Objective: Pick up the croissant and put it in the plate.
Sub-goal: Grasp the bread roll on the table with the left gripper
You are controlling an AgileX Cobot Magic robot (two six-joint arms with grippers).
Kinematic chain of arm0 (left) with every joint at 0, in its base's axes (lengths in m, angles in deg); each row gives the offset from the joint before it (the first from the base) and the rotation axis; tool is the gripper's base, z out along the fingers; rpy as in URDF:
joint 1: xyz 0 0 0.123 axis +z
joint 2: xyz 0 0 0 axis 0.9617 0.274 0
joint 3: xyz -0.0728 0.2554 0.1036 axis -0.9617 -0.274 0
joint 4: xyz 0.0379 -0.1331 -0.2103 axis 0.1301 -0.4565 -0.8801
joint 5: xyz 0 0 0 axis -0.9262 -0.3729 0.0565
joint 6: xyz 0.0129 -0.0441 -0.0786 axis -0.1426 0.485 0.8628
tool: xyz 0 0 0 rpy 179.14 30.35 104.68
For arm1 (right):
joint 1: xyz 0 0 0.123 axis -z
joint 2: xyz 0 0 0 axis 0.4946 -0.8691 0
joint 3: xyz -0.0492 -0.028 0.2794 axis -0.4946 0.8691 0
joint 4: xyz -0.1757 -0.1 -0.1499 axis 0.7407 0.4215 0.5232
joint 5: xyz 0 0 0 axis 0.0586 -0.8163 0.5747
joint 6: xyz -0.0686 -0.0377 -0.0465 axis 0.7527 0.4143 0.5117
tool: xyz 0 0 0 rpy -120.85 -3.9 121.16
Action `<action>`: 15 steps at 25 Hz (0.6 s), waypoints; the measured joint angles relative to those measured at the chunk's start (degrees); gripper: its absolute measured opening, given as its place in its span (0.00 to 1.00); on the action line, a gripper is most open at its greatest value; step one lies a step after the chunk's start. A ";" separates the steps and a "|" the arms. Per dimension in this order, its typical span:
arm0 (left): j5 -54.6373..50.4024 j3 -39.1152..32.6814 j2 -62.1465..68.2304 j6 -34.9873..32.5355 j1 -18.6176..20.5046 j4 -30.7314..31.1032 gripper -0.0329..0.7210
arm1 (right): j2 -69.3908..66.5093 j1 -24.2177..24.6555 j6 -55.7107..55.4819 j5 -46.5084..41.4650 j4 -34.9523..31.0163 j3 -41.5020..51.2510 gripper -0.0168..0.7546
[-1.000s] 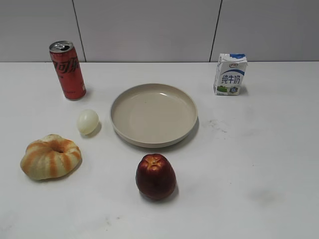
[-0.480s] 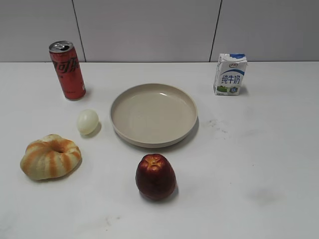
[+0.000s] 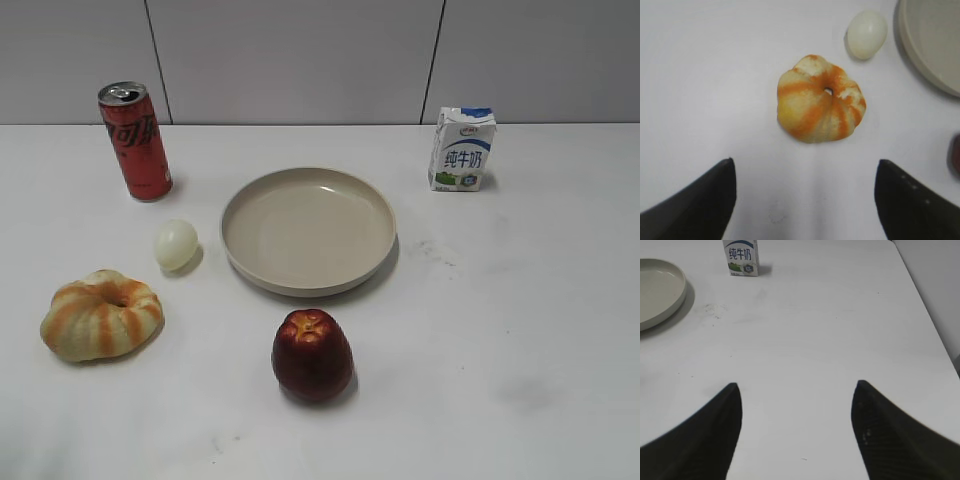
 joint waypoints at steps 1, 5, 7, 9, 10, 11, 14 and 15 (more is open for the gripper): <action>0.66 1.23 3.64 -0.41 -0.30 -0.08 0.90 | 0.00 0.00 0.00 0.00 0.00 0.00 0.70; 4.27 5.63 18.23 -1.06 -1.76 -0.42 0.89 | 0.00 0.00 0.00 0.00 0.00 0.00 0.70; 5.72 7.39 24.77 -1.18 -2.93 -0.47 0.88 | 0.00 0.00 0.00 0.00 0.00 0.00 0.70; 6.91 8.91 30.24 -1.29 -4.07 -0.53 0.88 | 0.00 0.00 0.00 0.00 0.00 0.00 0.70; 7.40 9.44 32.90 -1.34 -4.63 -0.53 0.88 | 0.00 0.00 0.00 0.00 0.00 0.00 0.70; 7.97 9.99 34.94 -1.34 -5.08 -0.53 0.87 | 0.00 0.00 0.00 0.00 0.00 0.00 0.70; 8.90 11.30 40.51 -1.43 -5.57 -1.29 0.80 | 0.00 0.00 0.00 0.00 0.00 0.00 0.70; 8.84 11.78 41.43 -1.43 -5.57 -1.63 0.73 | 0.00 0.00 0.00 0.00 0.00 0.00 0.70</action>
